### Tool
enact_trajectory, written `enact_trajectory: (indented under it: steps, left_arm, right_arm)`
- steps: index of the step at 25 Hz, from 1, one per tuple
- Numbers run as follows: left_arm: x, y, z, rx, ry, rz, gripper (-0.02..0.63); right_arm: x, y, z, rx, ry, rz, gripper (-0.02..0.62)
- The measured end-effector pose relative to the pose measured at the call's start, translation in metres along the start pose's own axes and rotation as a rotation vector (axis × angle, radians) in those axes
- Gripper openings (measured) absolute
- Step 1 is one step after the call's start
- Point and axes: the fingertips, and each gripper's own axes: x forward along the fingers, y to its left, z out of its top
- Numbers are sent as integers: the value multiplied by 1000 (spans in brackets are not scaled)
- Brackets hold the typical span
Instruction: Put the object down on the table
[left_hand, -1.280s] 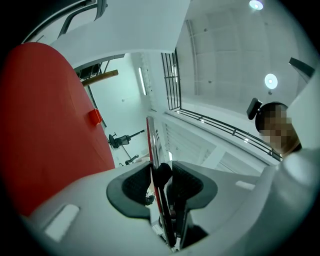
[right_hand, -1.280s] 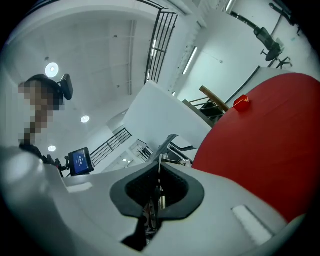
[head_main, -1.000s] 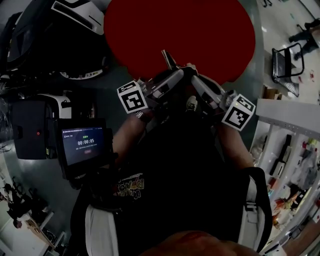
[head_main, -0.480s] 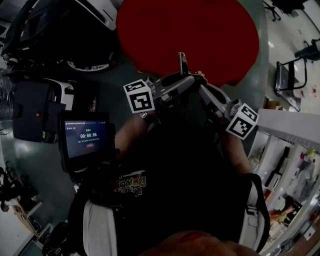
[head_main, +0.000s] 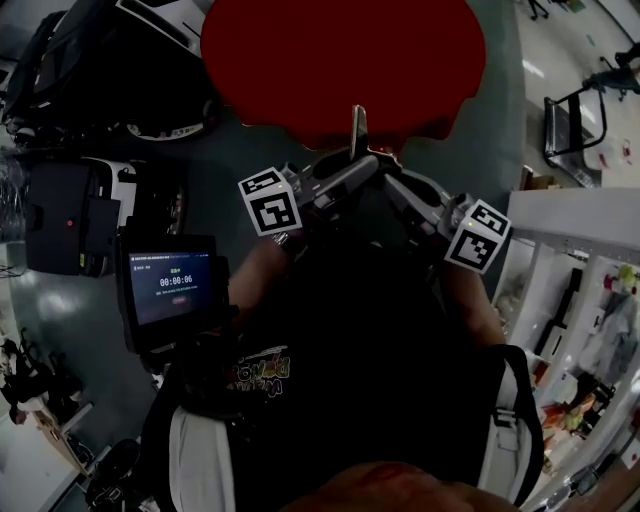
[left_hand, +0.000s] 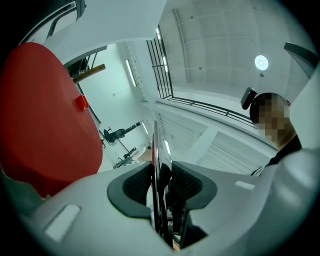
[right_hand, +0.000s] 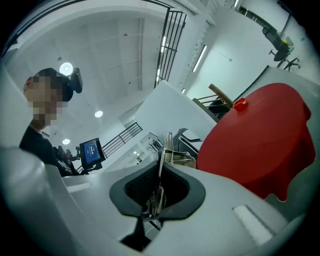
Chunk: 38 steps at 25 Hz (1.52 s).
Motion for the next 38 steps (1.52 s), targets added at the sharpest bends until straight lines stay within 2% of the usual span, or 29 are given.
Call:
enact_trajectory:
  steps: [6, 12, 21, 28, 33, 38]
  left_arm:
    - [11, -27, -47, 54, -7, 40, 138]
    - [7, -39, -67, 73, -35, 61, 141]
    - [30, -34, -66, 69, -2, 78, 140]
    - [34, -38, -68, 57, 11, 46, 138]
    - [38, -45, -71, 79, 29, 17, 140]
    - [40, -44, -71, 87, 27, 24, 140]
  right_arm:
    - [-50, 9, -21, -35, 11, 23, 24]
    - [-68, 17, -35, -38, 16, 47, 23]
    - [-78, 4, -18, 12, -17, 62, 21]
    - [-84, 6, -16, 25, -50, 37, 20]
    - [-89, 10, -16, 11, -54, 37, 23]
    - [-90, 8, -15, 34, -56, 53, 23]
